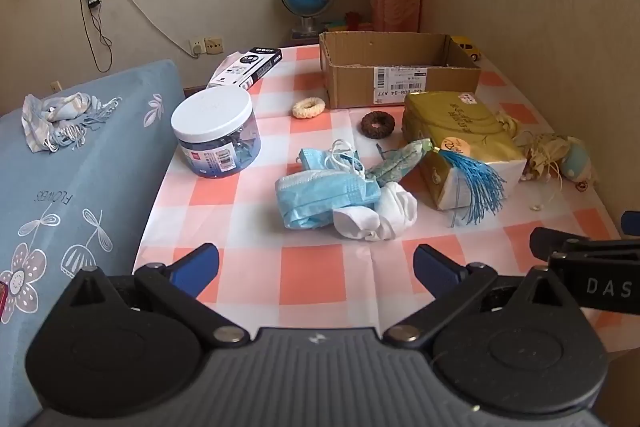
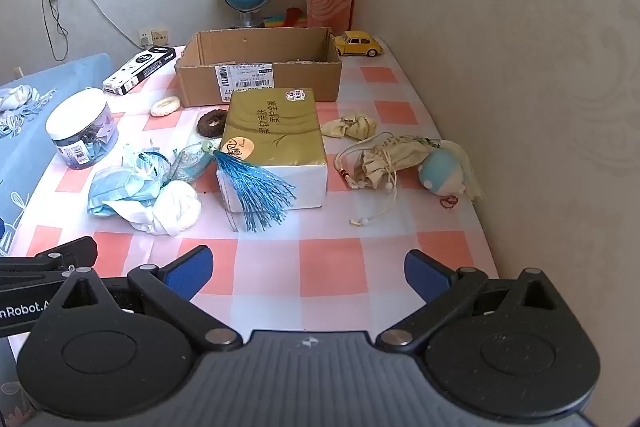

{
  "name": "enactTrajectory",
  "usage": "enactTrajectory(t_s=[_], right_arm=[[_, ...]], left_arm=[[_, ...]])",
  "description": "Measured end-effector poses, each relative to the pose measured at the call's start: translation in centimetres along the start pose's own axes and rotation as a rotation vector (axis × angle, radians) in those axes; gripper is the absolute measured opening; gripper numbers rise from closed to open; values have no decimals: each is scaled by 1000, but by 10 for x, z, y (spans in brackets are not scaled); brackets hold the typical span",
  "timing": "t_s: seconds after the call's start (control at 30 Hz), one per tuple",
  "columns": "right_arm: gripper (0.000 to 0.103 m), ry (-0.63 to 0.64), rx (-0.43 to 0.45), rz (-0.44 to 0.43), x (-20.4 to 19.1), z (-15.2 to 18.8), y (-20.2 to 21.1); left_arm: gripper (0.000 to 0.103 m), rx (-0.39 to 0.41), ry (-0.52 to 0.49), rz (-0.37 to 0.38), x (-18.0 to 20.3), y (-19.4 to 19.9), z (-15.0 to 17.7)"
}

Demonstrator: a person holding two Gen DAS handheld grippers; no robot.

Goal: Organize soft objects
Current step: 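Move both tools toward the blue face masks and white cloth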

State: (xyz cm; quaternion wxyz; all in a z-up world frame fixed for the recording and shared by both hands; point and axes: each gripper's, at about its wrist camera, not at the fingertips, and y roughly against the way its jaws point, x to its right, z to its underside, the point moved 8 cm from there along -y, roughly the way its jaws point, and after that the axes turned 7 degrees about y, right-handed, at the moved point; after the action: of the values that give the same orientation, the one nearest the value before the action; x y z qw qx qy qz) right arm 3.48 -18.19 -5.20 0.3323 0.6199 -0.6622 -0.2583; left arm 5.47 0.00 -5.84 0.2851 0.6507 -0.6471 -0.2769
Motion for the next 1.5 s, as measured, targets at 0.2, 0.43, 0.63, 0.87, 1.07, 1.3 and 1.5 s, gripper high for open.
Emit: enactTrajectory(t_s=[0.2, 0.43, 0.63, 0.87, 1.07, 1.3, 1.5], right_arm=[[103, 0, -2, 2, 1, 0, 1], [103, 4, -2, 4, 1, -1, 0], [103, 2, -2, 5, 1, 0, 1], [103, 3, -2, 7, 2, -1, 2], [103, 1, -3, 6, 2, -1, 0], [103, 2, -3, 8, 2, -1, 0], [103, 2, -2, 10, 4, -3, -1]], left_arm=[[102, 0, 5, 6, 3, 1, 0], [102, 1, 8, 11, 1, 1, 0], [102, 3, 6, 10, 2, 2, -1], [102, 5, 4, 11, 2, 2, -3], [102, 7, 4, 11, 2, 3, -4], [102, 12, 2, 12, 3, 4, -5], [102, 16, 4, 16, 4, 5, -5]])
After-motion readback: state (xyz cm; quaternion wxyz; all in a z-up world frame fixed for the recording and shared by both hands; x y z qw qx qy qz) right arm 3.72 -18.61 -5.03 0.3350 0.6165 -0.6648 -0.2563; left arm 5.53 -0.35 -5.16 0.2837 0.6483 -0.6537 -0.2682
